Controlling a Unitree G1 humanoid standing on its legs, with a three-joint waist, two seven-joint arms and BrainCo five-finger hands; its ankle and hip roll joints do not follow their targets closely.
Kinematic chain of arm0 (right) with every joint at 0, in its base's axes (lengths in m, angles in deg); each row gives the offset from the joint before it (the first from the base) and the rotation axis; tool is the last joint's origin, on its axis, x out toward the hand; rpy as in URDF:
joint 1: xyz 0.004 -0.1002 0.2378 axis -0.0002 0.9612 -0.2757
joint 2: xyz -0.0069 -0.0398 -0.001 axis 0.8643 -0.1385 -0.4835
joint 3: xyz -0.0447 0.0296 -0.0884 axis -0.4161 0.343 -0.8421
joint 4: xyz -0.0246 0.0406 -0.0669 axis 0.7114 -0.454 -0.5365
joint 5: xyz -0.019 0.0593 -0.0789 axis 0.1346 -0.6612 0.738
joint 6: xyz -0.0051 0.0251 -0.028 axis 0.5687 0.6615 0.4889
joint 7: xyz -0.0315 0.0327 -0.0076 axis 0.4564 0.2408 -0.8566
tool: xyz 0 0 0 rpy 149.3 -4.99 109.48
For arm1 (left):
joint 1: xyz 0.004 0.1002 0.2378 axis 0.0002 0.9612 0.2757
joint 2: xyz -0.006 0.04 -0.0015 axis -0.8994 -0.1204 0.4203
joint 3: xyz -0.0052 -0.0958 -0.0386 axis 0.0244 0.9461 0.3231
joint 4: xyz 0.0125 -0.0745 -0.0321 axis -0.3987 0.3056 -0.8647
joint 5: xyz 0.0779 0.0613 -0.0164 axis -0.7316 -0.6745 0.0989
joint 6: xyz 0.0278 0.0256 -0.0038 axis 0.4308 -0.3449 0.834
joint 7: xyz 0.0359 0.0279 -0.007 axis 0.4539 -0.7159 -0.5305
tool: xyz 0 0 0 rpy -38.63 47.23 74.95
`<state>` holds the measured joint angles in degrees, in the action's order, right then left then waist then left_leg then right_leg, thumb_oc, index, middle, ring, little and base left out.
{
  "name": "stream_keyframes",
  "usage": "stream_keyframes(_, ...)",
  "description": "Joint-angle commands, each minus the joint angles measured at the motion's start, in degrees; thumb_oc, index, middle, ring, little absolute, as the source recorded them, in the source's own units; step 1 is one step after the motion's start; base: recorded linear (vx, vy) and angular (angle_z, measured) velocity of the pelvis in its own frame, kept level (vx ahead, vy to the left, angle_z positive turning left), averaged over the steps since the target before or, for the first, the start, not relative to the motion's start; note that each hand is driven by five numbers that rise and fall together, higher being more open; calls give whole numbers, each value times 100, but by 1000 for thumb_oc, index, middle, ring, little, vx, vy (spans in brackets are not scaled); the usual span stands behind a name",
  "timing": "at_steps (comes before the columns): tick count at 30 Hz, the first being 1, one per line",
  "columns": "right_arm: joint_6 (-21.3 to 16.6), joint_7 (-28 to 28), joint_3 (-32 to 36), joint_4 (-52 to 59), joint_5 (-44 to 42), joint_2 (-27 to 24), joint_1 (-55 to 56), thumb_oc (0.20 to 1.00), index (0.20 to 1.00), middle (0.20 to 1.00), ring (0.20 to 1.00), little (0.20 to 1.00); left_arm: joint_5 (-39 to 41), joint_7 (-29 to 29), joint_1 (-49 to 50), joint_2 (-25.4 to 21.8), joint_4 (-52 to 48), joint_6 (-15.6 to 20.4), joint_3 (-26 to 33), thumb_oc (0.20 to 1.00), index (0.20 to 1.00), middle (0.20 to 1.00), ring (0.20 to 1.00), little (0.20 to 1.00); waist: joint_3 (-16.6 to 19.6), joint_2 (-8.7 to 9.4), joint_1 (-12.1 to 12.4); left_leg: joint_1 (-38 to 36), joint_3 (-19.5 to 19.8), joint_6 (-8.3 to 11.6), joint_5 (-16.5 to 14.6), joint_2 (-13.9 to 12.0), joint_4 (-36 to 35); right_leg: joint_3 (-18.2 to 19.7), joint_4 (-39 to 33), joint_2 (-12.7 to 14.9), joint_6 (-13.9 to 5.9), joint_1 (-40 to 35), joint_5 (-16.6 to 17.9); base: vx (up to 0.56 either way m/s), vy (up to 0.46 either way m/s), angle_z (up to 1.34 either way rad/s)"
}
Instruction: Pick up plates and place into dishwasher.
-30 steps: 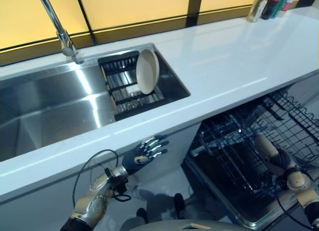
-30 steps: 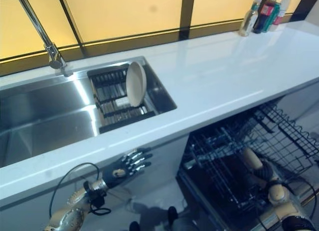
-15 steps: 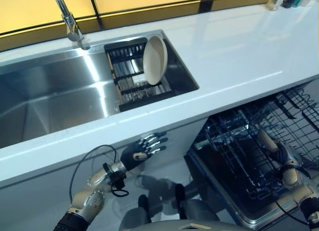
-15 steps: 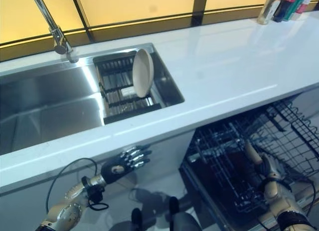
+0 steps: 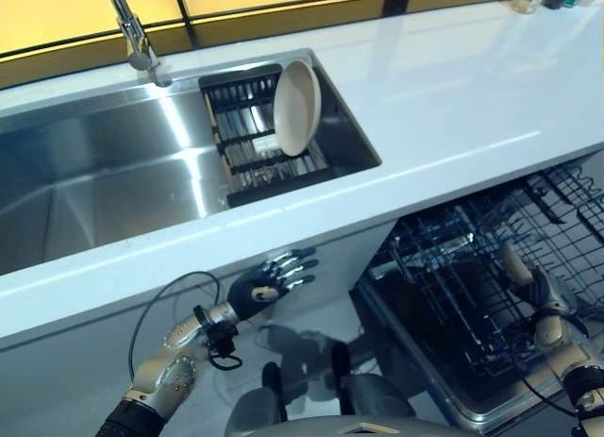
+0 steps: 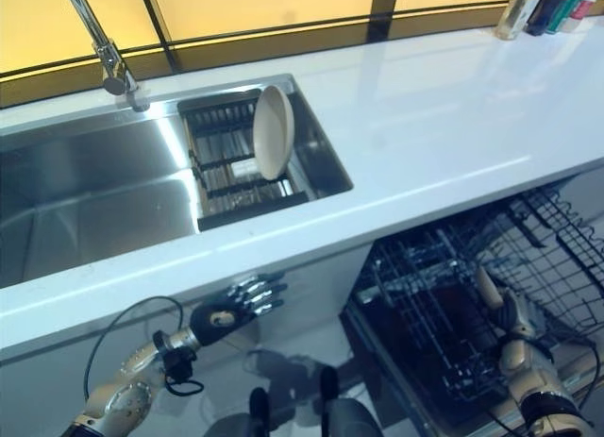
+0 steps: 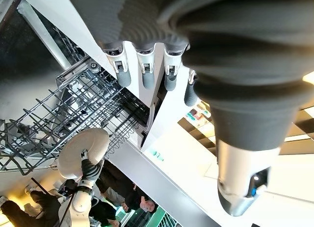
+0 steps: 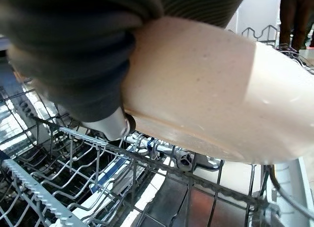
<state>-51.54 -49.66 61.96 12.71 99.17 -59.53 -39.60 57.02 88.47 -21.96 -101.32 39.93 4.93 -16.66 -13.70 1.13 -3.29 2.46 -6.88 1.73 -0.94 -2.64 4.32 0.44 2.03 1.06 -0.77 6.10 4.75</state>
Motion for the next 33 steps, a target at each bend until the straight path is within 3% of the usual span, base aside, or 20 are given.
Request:
stream_keyframes(1, -158, -334, -7, -97, -335, -209, -528, 200, 200, 200, 200, 200, 383, -9, -239, -149, -488, 235, -129, 1000, 1000, 1000, 1000, 1000, 109, -81, 98, 557, 11, -360, -392, -147, 850, 69, 761, 379, -469, 180, -288, -45, -15, 4)
stream_keyframes(7, -88, -367, -192, -43, -318, -272, -772, 200, 200, 200, 200, 200, 436, -51, -427, -159, -475, 342, -176, 1000, 1000, 1000, 1000, 1000, -52, -197, 72, 772, 24, -344, -348, -123, 965, 73, 850, 395, -418, 356, -292, -77, -4, 1)
stream_keyframes(8, -78, -370, -209, -62, -359, -279, -816, 482, 482, 482, 482, 482, 449, -59, -441, -162, -498, 347, -172, 1000, 1000, 1000, 1000, 1000, -76, -218, 73, 802, 25, -337, -340, -118, 984, 73, 858, 393, -404, 376, -291, -48, 8, 2)
stream_keyframes(9, -72, -374, -223, -79, -399, -280, -845, 598, 598, 598, 598, 598, 455, -69, -455, -158, -513, 357, -179, 1000, 1000, 1000, 1000, 1000, -88, -231, 72, 822, 27, -334, -335, -116, 991, 74, 861, 391, -393, 390, -294, -42, 11, 2)
stream_keyframes(10, -28, -394, -246, -109, -398, -282, -895, 1000, 1000, 1000, 1000, 1000, 447, -81, -477, -139, -513, 378, -196, 1000, 1000, 1000, 1000, 1000, -110, -246, 71, 841, 31, -329, -327, -109, 993, 75, 863, 389, -379, 404, -299, -33, 16, 2)
stream_keyframes(18, 148, -484, -270, -116, -296, -378, -918, 1000, 1000, 1000, 1000, 1000, 508, -129, -482, -116, -585, 425, -198, 1000, 1000, 1000, 1000, 1000, -140, -299, 30, 850, 37, -298, -302, -93, 978, 81, 864, 391, -326, 412, -325, 5, 18, 0)
stream_keyframes(25, 65, -552, -35, -27, -260, -433, -654, 1000, 1000, 1000, 1000, 1000, 492, -64, -314, -61, -597, 416, -154, 1000, 1000, 1000, 1000, 1000, -1, -256, -19, 632, 0, -300, -344, -78, 863, 113, 788, 407, -332, 244, -345, 50, 40, 0)
stream_keyframes(30, -272, -499, 304, 385, -570, -400, -229, 1000, 1000, 1000, 1000, 1000, 507, -9, -49, 29, -565, 443, -30, 1000, 1000, 1000, 1000, 1000, 204, -200, -99, 395, -68, -306, -364, -77, 715, 142, 724, 416, -356, 92, -362, 79, 75, -3)
stream_keyframes(33, -472, -109, 551, 829, -954, -287, 81, 1000, 1000, 1000, 1000, 1000, 473, 2, 99, 146, -476, 434, 59, 1000, 1000, 1000, 1000, 1000, 346, -145, -175, 204, -125, -318, -391, -68, 607, 167, 688, 420, -373, -5, -366, 89, 80, -9)
